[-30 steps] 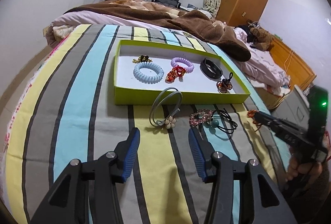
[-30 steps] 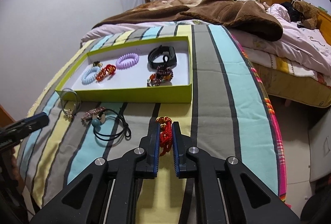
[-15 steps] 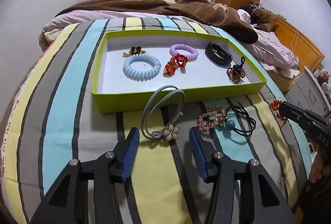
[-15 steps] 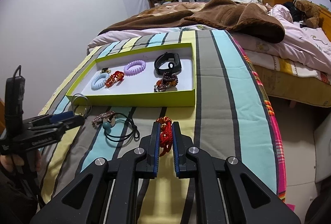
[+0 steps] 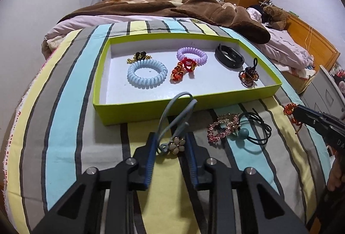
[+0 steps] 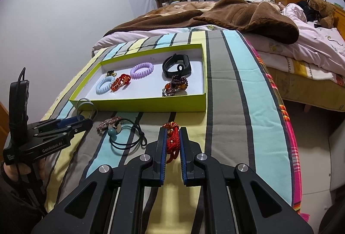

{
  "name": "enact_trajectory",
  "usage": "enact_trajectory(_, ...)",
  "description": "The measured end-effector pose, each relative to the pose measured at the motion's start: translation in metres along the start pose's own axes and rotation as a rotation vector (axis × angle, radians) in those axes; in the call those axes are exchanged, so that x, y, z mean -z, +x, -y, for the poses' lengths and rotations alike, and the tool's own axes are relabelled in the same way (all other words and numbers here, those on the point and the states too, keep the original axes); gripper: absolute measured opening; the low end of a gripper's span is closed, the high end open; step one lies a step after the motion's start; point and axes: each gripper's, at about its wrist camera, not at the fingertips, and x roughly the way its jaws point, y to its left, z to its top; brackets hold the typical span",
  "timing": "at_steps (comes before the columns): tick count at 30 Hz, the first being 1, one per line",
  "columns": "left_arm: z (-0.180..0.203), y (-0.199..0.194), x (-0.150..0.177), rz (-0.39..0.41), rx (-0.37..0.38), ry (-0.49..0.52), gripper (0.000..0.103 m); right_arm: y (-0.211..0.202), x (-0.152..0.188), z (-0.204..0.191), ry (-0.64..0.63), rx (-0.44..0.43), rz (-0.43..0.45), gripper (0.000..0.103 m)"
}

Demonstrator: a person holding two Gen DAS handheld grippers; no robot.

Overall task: Organize jewelry
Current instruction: 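Grasp the red knotted tassel with the right tool while the left tool grasps the grey flower elastic, then carry the tassel and grey elastic into the green box and open both tools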

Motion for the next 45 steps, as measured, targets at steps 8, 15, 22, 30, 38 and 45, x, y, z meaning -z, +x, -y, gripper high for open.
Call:
enact_trajectory(8, 0.000, -0.003, 0.002, 0.002, 0.023, -0.006, 0.019, -0.001, 0.001, -0.001, 0.003, 0.002, 0.005, 0.011)
enact_trajectory(15, -0.002, -0.010, 0.003, 0.019, 0.030, -0.018, 0.019, -0.006, 0.000, -0.002, -0.001, -0.002, 0.016, 0.011)
enact_trajectory(22, -0.010, -0.027, -0.004, 0.062, 0.036, -0.039, 0.019, -0.012, -0.008, -0.007, -0.011, -0.013, 0.043, 0.011)
enact_trajectory(30, -0.017, -0.043, -0.020, 0.109, 0.031, -0.044, 0.019, -0.015, -0.025, -0.019, -0.038, -0.037, 0.067, 0.011)
enact_trajectory(38, -0.027, -0.040, -0.050, 0.139, 0.055, -0.060, 0.019, -0.002, -0.056, -0.033, -0.077, -0.058, 0.074, 0.011)
enact_trajectory(45, -0.038, -0.019, -0.070, 0.117, 0.038, -0.063, 0.019, 0.032, -0.074, -0.038, -0.084, -0.061, 0.032, 0.011)
